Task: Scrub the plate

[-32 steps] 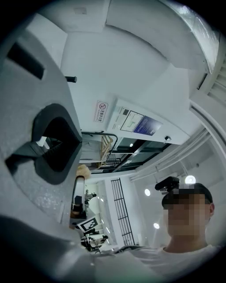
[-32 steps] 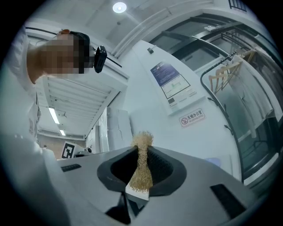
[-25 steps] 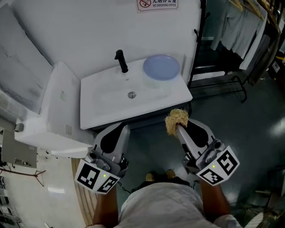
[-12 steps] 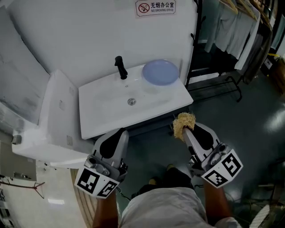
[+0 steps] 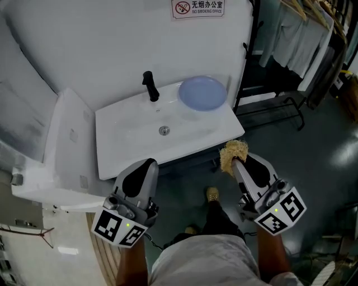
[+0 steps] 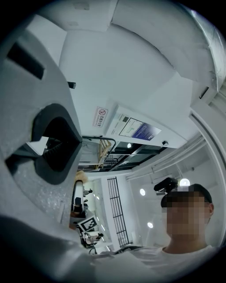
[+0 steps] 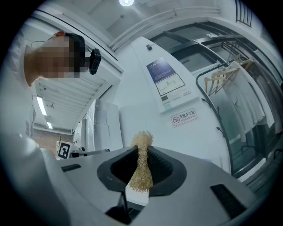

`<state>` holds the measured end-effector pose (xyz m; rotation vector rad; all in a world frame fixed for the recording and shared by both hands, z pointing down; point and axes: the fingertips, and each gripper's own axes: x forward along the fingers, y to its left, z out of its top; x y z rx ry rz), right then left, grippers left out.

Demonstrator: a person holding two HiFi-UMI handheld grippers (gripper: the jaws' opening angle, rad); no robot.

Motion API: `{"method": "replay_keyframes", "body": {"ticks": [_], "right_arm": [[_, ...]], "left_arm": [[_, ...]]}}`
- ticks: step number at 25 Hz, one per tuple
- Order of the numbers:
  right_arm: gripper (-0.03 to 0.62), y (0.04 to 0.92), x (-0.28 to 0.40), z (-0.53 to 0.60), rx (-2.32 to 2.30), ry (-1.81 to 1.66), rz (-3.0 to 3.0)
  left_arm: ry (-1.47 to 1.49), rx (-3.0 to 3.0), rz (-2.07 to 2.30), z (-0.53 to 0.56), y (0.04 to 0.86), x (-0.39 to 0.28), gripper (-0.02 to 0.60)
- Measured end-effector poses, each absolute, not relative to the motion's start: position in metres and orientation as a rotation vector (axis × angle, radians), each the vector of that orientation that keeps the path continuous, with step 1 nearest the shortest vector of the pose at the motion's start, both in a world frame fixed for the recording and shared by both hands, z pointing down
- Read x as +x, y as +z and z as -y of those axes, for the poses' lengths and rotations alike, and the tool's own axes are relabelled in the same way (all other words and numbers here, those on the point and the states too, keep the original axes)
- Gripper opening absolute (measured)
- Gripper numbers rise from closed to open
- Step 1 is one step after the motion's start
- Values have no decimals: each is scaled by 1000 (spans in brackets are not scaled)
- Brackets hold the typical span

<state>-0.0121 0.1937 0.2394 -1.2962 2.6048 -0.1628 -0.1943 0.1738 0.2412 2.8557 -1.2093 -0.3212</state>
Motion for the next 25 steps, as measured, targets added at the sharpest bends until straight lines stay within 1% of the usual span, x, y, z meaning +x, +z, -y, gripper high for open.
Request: {"method": "replay_keyframes", "body": {"ticks": [12, 25], "right_arm": [[61, 236, 33, -79, -1258, -143, -2608], [61, 248, 81, 42, -1151, -158, -2742]], "left_arm": [[-235, 2845, 1292, -67, 240, -151, 15], [-116, 2744, 1436, 42, 260, -90, 15]]}}
